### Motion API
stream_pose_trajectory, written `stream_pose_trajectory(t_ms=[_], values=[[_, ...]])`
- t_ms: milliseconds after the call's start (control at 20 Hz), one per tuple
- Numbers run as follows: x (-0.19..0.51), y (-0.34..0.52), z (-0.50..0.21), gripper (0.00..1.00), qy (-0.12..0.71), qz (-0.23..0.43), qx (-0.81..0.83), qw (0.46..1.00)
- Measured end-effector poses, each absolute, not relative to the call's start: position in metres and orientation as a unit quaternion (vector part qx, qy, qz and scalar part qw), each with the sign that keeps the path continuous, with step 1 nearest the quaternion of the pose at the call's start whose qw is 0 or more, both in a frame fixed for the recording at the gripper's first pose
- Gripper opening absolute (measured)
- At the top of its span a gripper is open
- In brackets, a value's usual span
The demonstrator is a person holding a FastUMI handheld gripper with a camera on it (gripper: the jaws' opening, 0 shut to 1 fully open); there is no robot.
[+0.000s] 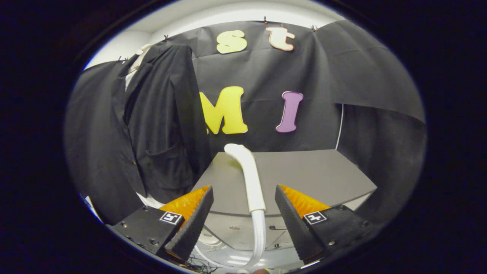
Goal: Iron the clothes twice with a garment steamer, once on the left side and once on the right side.
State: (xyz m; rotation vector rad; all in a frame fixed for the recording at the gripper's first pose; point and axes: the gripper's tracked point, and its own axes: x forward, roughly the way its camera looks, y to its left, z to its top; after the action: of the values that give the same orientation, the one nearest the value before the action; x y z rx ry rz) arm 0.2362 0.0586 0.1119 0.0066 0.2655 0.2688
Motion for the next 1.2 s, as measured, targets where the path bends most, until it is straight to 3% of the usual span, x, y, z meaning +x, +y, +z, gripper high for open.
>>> stream_pose_trajectory(t_ms=[550,850,1050,1200], values=[[0.336,0.075,0.071,0.99,0.328,0.190,-0.011,0.925],[0.362,0.083,0.057,0.94,0.382,0.197,-0.034,0.902],[0.360,0.081,0.042,0.85,0.435,0.180,-0.032,0.882],[0.364,0.072,0.041,0.69,0.433,0.157,-0.047,0.886]])
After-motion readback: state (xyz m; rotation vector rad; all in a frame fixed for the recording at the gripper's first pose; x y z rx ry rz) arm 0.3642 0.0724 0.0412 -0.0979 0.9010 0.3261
